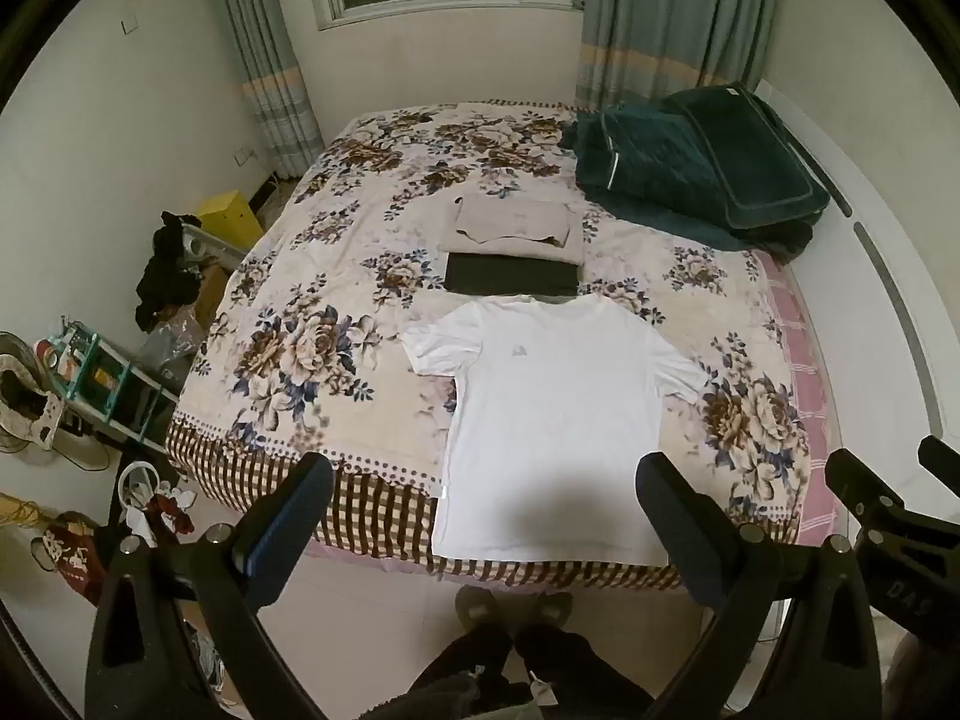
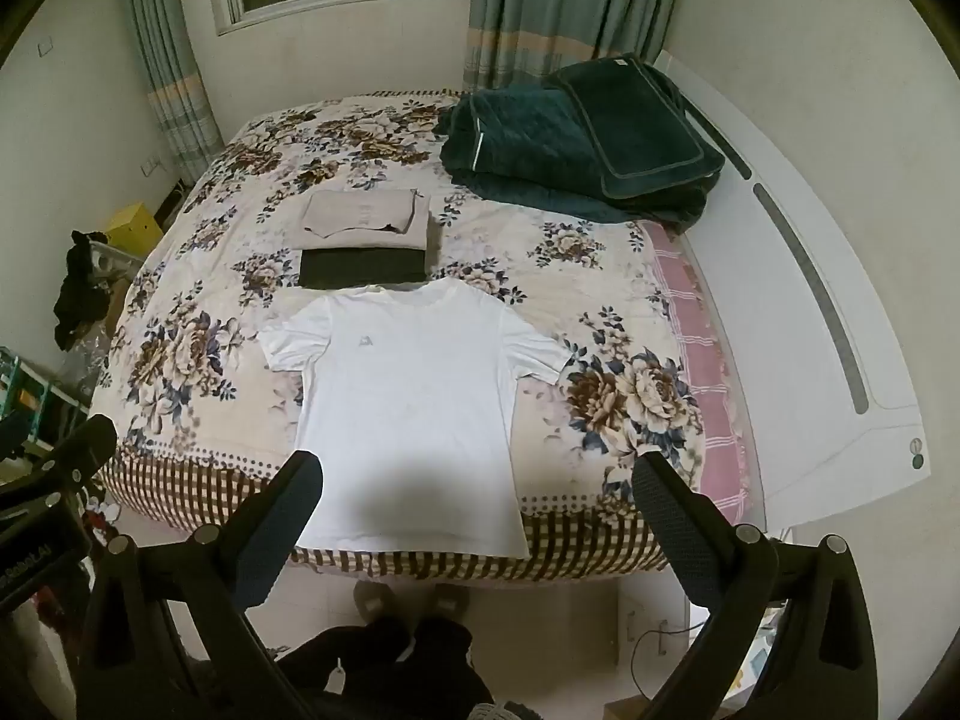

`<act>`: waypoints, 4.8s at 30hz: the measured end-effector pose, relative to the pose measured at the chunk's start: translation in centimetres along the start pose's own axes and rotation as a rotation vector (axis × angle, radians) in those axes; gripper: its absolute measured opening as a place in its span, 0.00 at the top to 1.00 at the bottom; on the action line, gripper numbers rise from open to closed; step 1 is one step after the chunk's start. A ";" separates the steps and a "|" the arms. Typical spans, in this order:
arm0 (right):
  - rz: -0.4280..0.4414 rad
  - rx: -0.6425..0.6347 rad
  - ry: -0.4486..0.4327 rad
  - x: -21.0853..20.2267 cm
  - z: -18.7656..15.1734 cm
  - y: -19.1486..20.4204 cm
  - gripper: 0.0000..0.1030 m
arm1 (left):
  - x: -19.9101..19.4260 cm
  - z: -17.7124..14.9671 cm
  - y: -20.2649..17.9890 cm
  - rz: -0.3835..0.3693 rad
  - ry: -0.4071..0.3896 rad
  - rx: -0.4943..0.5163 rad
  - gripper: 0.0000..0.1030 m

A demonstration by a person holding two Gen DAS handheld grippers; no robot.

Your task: Fold small clothes

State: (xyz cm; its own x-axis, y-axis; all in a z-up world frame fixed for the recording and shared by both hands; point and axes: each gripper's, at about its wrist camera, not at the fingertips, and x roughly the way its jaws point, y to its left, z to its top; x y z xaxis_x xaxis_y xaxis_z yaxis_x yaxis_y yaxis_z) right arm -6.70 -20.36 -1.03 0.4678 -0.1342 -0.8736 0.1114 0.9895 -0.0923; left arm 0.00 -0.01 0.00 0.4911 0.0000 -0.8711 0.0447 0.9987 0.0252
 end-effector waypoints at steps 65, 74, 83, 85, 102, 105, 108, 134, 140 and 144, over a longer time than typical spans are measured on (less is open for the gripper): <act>0.010 0.019 -0.009 -0.5 1.5 -0.7 0.00 | -0.3 3.5 -1.9 -0.009 -0.032 0.006 0.00; 0.013 0.023 -0.014 -1.3 2.1 -0.6 0.00 | -0.3 3.7 -2.1 -0.011 -0.035 0.006 0.00; 0.014 0.024 -0.017 -1.5 2.5 -0.5 0.00 | -0.4 3.9 -2.2 -0.014 -0.038 0.005 0.00; 0.014 0.025 -0.017 -1.5 2.5 -0.5 0.00 | -0.4 3.9 -2.2 -0.014 -0.038 0.006 0.00; 0.029 0.090 0.008 -0.5 3.7 -0.7 0.00 | 1.3 4.8 -2.3 0.026 -0.068 0.013 0.00; 0.005 0.167 0.055 2.8 4.4 -1.8 0.00 | 4.8 5.7 -2.3 0.070 -0.081 0.031 0.00; -0.031 0.274 0.122 8.5 4.6 -3.7 0.00 | 9.3 6.0 -1.5 0.089 -0.053 0.017 0.00; 0.551 1.448 0.310 75.3 -7.7 -23.1 0.48 | 53.9 -2.2 -5.5 0.287 0.373 -0.080 0.00; 0.434 1.394 0.182 77.1 -4.7 -22.0 0.95 | 56.8 -3.3 -4.7 0.256 0.367 -0.156 0.00; 0.332 1.148 0.117 73.9 0.2 -19.7 0.96 | 56.2 -3.8 -3.5 0.250 0.309 -0.168 0.00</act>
State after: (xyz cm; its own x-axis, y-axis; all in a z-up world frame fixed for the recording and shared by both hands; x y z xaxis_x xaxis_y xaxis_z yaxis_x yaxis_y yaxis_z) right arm 25.88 -49.83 -63.69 0.5456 0.1831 -0.8178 0.7448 0.3414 0.5733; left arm 24.12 -3.34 -50.91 0.1843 0.2327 -0.9549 -0.1976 0.9605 0.1959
